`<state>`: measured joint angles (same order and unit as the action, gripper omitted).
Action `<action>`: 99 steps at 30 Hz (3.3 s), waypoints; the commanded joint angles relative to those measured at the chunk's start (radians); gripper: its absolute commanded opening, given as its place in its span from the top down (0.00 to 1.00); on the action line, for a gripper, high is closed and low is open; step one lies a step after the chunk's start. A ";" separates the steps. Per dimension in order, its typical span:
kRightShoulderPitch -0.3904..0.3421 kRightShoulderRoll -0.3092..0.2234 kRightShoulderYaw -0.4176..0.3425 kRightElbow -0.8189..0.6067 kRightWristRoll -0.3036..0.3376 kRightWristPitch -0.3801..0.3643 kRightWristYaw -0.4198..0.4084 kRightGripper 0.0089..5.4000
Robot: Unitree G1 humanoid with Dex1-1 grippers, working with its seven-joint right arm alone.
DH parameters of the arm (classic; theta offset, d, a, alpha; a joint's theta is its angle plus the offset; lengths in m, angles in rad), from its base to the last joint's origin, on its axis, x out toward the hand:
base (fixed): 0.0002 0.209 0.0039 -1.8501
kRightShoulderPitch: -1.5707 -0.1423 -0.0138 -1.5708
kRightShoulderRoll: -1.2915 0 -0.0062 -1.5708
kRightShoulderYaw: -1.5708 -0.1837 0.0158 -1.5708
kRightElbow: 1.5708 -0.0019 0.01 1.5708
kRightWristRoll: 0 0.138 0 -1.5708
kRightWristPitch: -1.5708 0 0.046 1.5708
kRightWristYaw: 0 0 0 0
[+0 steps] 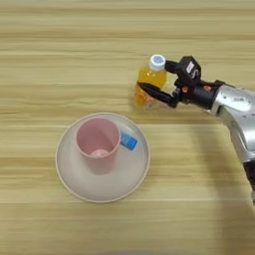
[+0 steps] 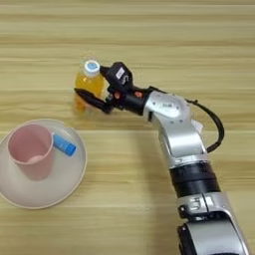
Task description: Move the objects on the table
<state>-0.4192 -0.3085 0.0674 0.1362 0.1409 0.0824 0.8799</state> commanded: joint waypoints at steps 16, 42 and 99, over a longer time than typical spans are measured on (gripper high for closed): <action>-0.055 0.000 0.042 0.037 -0.011 -0.033 -0.027 0.35; -0.090 0.008 0.035 0.148 -0.033 -0.087 -0.039 0.09; -0.162 -0.033 -0.197 -0.039 0.261 -0.098 -0.014 0.00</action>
<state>-0.4820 -0.2991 -0.0891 0.1488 0.3770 -0.0079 0.8842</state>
